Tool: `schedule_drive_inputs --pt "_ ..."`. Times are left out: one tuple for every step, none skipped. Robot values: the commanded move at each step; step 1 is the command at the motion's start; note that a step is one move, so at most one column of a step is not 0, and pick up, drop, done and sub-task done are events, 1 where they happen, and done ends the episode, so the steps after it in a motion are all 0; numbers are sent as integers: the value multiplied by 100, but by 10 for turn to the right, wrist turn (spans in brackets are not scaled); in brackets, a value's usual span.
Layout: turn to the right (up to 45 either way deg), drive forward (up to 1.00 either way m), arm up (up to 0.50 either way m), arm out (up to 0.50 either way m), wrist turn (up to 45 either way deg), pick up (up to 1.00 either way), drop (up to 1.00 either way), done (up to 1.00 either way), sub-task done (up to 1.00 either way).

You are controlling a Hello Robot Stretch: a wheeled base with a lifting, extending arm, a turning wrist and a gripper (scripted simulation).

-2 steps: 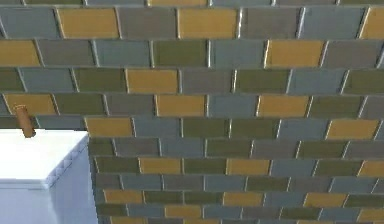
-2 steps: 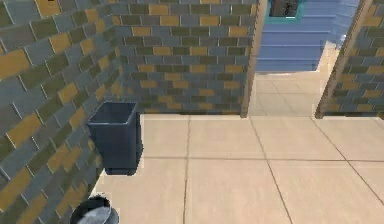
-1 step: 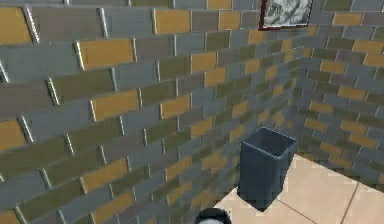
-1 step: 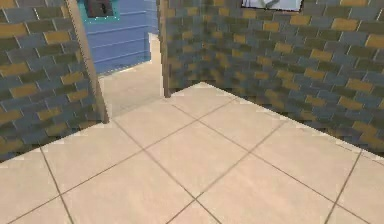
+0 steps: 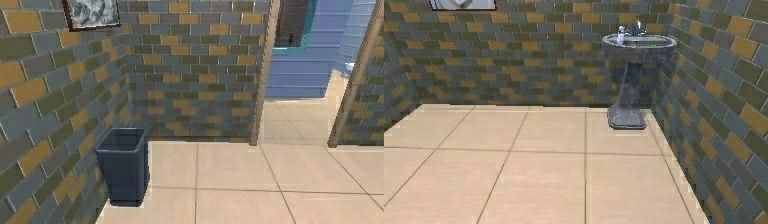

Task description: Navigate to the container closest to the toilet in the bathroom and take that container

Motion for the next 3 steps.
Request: schedule_drive_inputs --pt "150 0 0 0 0 0 0 0 0" --pt "0 15 0 0 0 0 0 0 0" --pt "-90 0 0 0 0 0 0 0 0"
